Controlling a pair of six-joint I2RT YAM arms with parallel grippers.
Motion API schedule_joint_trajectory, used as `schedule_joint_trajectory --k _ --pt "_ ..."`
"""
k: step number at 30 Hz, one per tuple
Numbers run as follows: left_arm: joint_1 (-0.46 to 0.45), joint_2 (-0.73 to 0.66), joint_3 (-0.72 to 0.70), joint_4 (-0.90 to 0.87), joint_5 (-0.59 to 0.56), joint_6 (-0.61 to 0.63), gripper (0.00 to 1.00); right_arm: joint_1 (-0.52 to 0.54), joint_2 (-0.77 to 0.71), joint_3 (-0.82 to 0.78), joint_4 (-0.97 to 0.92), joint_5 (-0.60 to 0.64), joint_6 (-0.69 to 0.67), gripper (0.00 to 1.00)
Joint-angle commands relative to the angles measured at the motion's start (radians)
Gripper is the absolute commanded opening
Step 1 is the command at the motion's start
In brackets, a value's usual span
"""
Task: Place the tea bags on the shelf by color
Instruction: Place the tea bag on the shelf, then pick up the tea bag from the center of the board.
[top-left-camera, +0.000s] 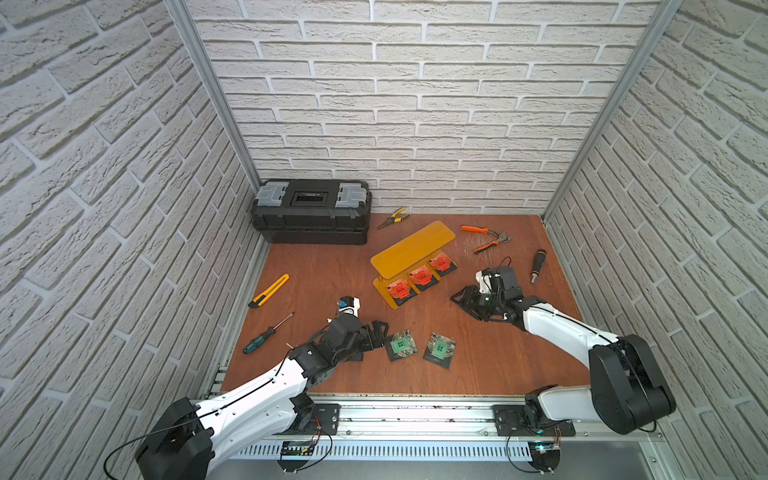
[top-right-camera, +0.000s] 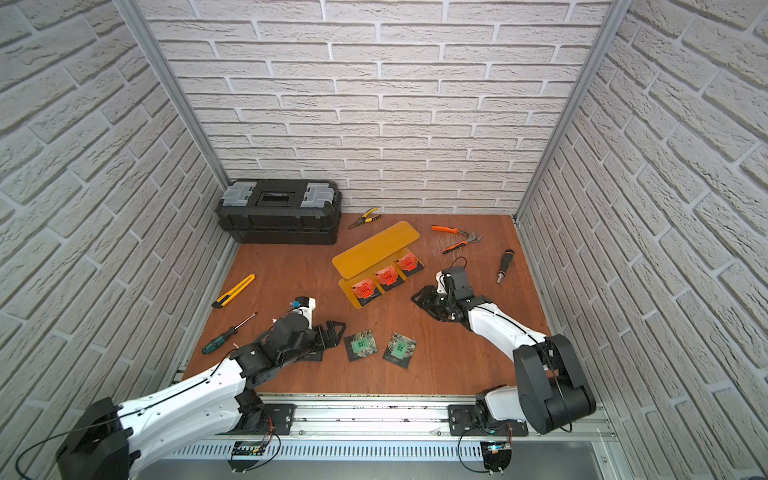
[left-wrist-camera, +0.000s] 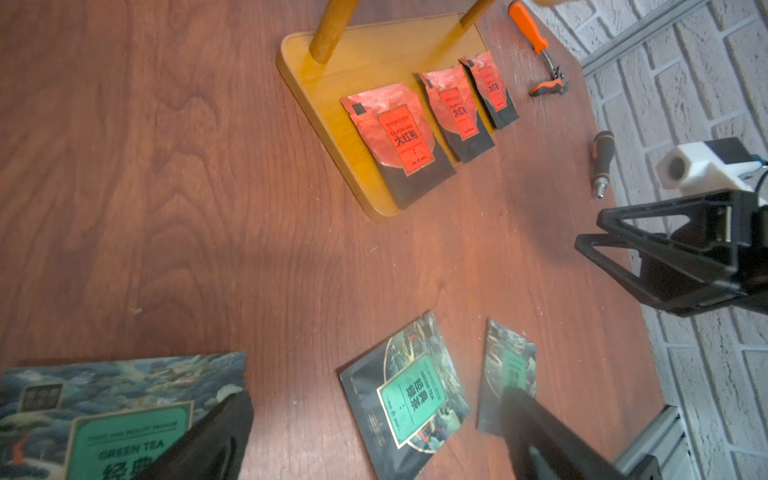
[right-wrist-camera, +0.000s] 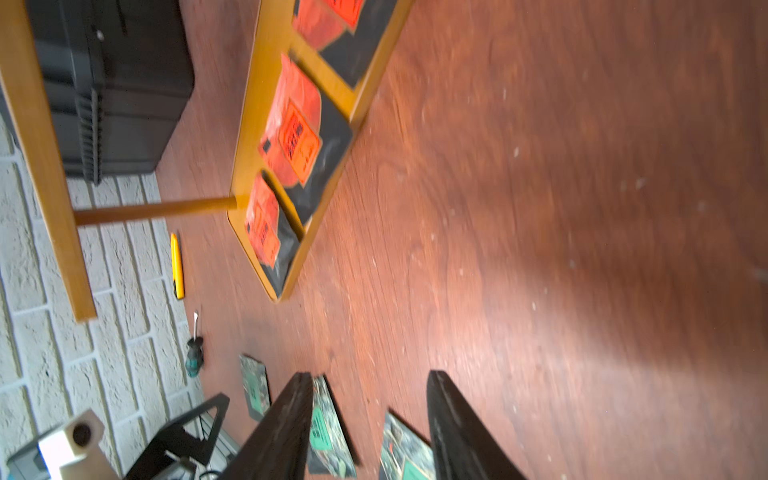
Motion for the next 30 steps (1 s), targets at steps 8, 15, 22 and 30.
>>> schedule_joint_trajectory --k 8,15,22,30 --pt "-0.162 0.152 0.03 0.17 -0.11 -0.008 0.98 0.126 -0.261 -0.208 -0.079 0.033 -0.017 0.51" --pt "-0.236 0.208 0.035 0.245 -0.154 -0.003 0.98 0.16 -0.42 -0.334 -0.101 0.044 0.039 0.49" --pt "-0.279 0.287 0.048 0.323 -0.154 0.002 0.98 0.22 -0.455 -0.366 -0.073 0.04 0.042 0.44" --pt "-0.317 0.356 0.047 0.411 -0.159 -0.002 0.98 0.282 -0.375 -0.382 0.044 0.032 0.058 0.31"
